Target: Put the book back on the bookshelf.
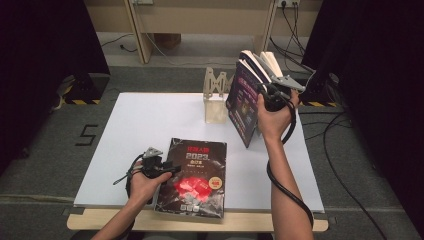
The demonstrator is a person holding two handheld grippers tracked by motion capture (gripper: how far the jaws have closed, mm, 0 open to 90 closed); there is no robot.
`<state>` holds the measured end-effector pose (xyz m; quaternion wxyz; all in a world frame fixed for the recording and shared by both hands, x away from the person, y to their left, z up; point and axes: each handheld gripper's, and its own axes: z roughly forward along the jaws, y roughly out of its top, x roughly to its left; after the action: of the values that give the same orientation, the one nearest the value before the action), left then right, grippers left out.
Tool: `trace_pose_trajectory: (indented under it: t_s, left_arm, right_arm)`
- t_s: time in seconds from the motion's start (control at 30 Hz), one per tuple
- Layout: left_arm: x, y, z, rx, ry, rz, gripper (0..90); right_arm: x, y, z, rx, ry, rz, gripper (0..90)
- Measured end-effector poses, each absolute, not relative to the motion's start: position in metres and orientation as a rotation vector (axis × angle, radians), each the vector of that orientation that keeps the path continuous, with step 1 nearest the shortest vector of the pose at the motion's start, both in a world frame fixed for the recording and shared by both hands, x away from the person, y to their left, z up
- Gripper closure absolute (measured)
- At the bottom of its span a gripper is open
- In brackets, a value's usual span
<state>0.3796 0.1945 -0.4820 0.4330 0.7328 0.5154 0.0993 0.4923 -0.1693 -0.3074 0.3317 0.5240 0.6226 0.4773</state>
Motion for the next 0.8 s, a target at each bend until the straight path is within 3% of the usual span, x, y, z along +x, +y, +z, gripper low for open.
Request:
trace_pose_trajectory:
  t_s: [0.8]
  left_arm:
    - [0.3793,0.1943,-0.482,1.829,1.284,0.248,52.6]
  right_arm:
    - [0.4879,-0.1774,-0.3036,1.408,1.658,1.237,80.2]
